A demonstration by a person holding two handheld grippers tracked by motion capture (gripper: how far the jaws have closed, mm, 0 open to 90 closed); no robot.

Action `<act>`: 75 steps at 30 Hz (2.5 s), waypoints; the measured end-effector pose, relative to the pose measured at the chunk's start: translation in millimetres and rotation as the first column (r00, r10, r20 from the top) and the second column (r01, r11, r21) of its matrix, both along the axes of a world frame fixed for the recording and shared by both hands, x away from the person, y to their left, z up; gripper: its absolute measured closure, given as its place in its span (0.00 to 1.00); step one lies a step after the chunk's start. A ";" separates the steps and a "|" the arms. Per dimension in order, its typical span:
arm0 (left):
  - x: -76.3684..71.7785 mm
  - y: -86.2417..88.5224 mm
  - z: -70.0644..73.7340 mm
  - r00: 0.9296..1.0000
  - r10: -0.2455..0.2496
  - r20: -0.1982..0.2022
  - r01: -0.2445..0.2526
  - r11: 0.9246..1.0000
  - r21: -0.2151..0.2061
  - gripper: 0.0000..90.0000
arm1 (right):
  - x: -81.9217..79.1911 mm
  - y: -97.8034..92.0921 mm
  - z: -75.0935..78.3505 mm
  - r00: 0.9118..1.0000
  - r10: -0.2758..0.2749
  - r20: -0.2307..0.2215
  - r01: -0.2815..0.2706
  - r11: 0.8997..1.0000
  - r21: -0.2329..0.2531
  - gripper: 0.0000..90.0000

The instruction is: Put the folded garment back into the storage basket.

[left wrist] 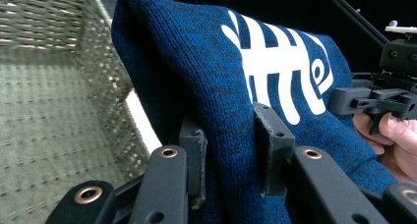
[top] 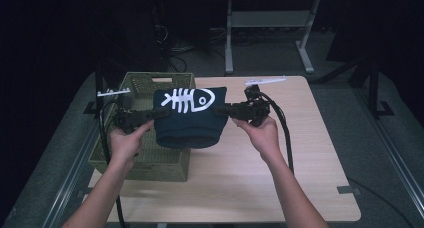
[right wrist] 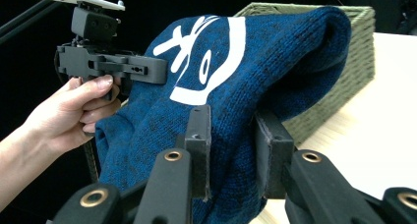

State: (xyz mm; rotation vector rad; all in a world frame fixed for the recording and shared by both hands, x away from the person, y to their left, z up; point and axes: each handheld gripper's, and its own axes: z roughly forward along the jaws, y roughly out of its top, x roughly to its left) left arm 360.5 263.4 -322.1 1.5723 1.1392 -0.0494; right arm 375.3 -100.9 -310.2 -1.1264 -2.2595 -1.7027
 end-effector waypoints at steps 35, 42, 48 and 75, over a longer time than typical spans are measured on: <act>-2.8 67.4 -0.7 0.995 0.099 -0.021 -0.098 0.995 0.017 0.77 | 21.1 75.2 -5.6 0.998 0.053 -0.019 -0.053 0.998 0.015 0.79; -2.4 78.3 -0.9 0.993 0.115 -0.026 -0.114 0.993 0.026 0.77 | 24.4 86.8 -8.4 0.998 0.057 -0.022 -0.056 0.998 0.019 0.79; -2.7 87.9 -2.4 0.990 0.134 -0.032 -0.133 0.991 0.028 0.77 | 27.1 98.3 -11.4 0.998 0.060 -0.027 -0.060 0.998 0.016 0.79; 4.2 120.5 -20.0 0.982 0.175 -0.073 -0.170 0.983 0.066 0.73 | 36.6 140.3 -27.5 0.995 0.084 -0.054 -0.084 0.996 -0.003 0.79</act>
